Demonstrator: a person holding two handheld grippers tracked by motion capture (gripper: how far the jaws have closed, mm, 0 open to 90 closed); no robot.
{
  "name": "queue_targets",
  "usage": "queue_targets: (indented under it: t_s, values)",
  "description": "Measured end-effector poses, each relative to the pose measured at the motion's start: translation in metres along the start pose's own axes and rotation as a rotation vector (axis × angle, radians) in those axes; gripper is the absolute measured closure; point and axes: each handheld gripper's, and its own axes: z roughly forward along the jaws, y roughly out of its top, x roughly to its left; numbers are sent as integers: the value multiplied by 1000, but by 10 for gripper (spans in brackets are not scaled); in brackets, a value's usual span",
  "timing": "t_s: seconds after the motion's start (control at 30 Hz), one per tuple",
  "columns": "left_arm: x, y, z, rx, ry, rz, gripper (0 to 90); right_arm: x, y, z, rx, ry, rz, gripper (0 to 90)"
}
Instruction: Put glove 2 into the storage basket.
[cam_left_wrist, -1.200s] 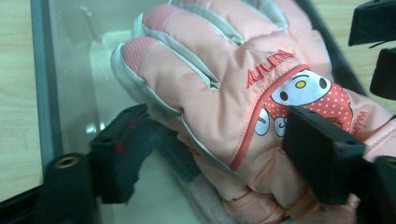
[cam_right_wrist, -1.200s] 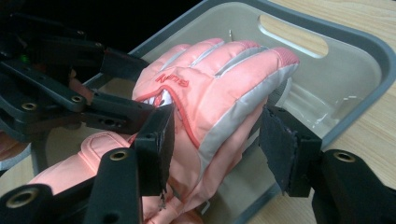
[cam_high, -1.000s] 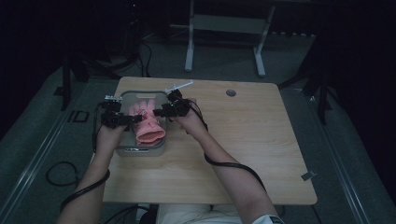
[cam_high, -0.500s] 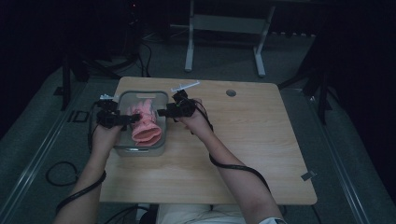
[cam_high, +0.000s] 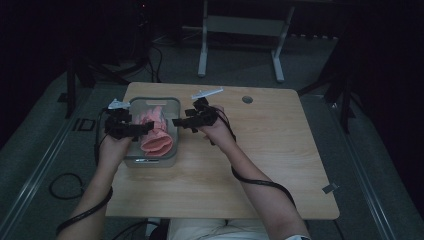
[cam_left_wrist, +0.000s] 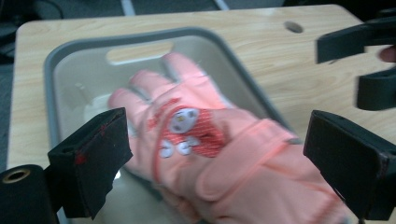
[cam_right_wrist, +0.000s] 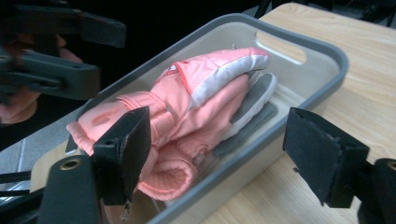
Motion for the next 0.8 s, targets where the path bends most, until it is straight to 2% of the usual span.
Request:
queue_targets:
  t_s: [0.23, 0.37, 0.53, 0.57, 0.6, 0.63, 0.7, 0.8]
  values:
    - [-30, -3, -10, -54, -102, 44, 69, -3, -8, -16, -8, -10, -30, 182]
    - [-49, -7, -11, -38, -138, 100, 69, -2, -15, -25, -6, -21, -63, 168]
    - [-71, -12, -12, -47, -175, 144, 69, -2, -25, -34, 12, -34, -82, 161]
    - [-71, -12, -12, -47, -175, 144, 69, -2, -28, -36, 16, -37, -83, 161]
    - [-80, -14, -11, -55, -179, 181, 69, -3, -30, -39, 20, -41, -87, 161]
    - [-85, -15, -10, -53, -175, 200, 70, -2, -32, -40, 22, -48, -92, 161]
    - [-87, -16, -9, -52, -181, 205, 69, -3, -35, -43, 25, -49, -97, 162]
    - [-103, -22, -3, -38, -219, 235, 69, -3, -45, -49, 29, -47, -101, 161]
